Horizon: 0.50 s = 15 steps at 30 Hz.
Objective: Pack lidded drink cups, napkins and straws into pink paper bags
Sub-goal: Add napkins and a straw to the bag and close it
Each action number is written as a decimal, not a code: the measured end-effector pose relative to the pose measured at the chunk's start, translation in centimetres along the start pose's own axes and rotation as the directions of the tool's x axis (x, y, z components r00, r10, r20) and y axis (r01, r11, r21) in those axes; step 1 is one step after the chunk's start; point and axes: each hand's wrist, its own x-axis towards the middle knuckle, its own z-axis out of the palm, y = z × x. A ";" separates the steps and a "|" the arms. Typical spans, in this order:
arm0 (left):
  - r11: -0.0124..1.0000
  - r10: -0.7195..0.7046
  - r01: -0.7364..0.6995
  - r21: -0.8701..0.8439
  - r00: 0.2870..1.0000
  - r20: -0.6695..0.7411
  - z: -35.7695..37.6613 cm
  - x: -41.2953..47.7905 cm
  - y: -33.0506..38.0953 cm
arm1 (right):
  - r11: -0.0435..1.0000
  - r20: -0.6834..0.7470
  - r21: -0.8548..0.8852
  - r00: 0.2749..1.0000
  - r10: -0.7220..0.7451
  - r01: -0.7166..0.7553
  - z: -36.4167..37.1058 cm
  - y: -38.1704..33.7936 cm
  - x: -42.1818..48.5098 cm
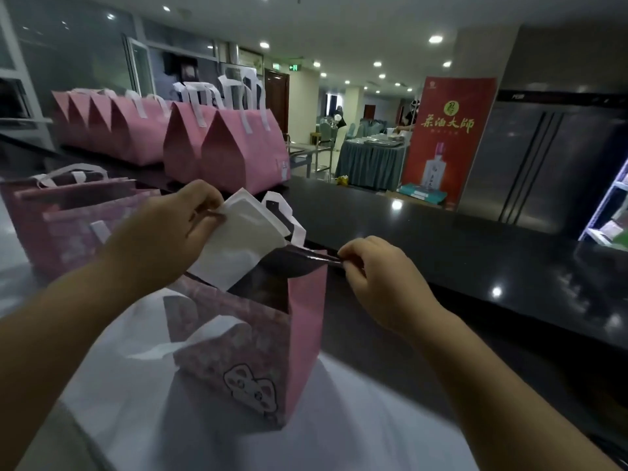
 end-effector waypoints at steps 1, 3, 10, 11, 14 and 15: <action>1.000 0.014 -0.014 0.002 1.000 0.018 0.2 0.6 -1.1 | 0.998 0.012 -0.049 1.000 -0.025 0.026 0.4 -0.4 1.0; 0.999 0.041 -0.041 0.016 0.998 0.044 0.8 1.7 -3.2 | 0.988 0.035 -0.140 0.997 -0.062 0.066 1.3 -1.1 2.9; 0.976 0.182 -0.157 -0.150 0.968 0.171 3.8 3.9 -10.6 | 0.943 0.160 -0.316 0.985 -0.059 0.108 5.9 -3.5 8.2; 0.969 0.199 -0.167 -0.180 0.965 0.172 4.3 4.0 -11.5 | 0.931 0.172 -0.349 0.984 -0.048 0.106 6.6 -3.8 8.8; 0.948 0.222 -0.165 -0.271 0.956 0.195 5.7 4.3 -13.5 | 0.872 0.194 -0.483 0.981 0.014 0.083 8.5 -4.5 10.2; 0.939 0.226 -0.156 -0.305 0.951 0.210 6.2 4.4 -14.0 | 0.861 0.194 -0.504 0.980 0.044 0.061 9.0 -4.7 10.5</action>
